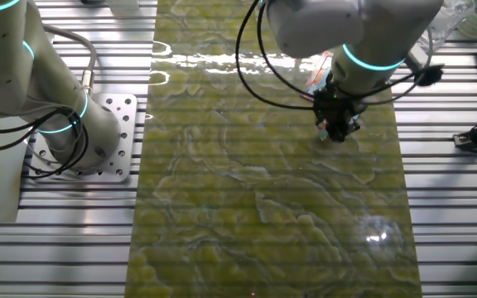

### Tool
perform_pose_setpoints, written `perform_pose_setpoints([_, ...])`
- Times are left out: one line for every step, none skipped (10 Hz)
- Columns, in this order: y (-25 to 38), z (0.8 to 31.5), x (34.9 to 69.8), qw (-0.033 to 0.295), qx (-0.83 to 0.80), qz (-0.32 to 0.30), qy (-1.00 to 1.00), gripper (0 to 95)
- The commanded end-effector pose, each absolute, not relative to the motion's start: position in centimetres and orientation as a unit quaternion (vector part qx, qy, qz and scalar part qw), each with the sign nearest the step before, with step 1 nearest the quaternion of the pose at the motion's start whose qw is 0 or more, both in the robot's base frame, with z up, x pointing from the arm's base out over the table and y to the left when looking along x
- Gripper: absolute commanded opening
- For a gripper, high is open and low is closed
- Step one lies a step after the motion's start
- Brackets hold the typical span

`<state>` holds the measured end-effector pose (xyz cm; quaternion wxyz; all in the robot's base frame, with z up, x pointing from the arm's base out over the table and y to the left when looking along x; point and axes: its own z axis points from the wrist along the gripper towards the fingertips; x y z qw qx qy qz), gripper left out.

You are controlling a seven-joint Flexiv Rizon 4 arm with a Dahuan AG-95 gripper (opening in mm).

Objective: Assemble one piece of a puzzle

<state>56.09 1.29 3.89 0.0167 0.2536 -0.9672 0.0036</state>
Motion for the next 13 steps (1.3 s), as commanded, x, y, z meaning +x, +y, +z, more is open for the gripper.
perform_pose_setpoints([2.4, 4.66, 57.42, 0.019, 0.259, 0.006, -0.966, 0.0])
perform_pose_setpoints([2.58, 4.79, 57.62, 0.019, 0.26, 0.006, -0.965, 0.0])
perform_pose_setpoints([2.58, 4.79, 57.62, 0.017, 0.26, 0.005, -0.965, 0.0])
perform_pose_setpoints([2.58, 4.79, 57.62, 0.016, 0.265, 0.006, -0.964, 0.0])
perform_pose_setpoints([2.58, 4.79, 57.62, 0.021, 0.278, 0.015, -0.96, 0.0])
perform_pose_setpoints([2.58, 4.79, 57.62, 0.021, 0.29, 0.016, -0.957, 0.0])
perform_pose_setpoints([2.58, 4.79, 57.62, 0.021, 0.3, 0.015, -0.954, 0.0])
perform_pose_setpoints([2.38, 4.83, 57.7, 0.02, 0.314, 0.013, -0.949, 0.0])
perform_pose_setpoints([2.43, 4.82, 57.75, 0.017, 0.323, 0.011, -0.946, 0.0])
perform_pose_setpoints([2.52, 4.85, 57.83, 0.013, 0.333, 0.008, -0.943, 0.0])
perform_pose_setpoints([2.69, 4.91, 57.91, 0.012, 0.333, 0.008, -0.943, 0.0])
perform_pose_setpoints([3.12, 5.06, 58.16, 0.011, 0.332, 0.005, -0.943, 0.0])
perform_pose_setpoints([3.12, 5.06, 58.16, 0.011, 0.331, 0.006, -0.943, 0.0])
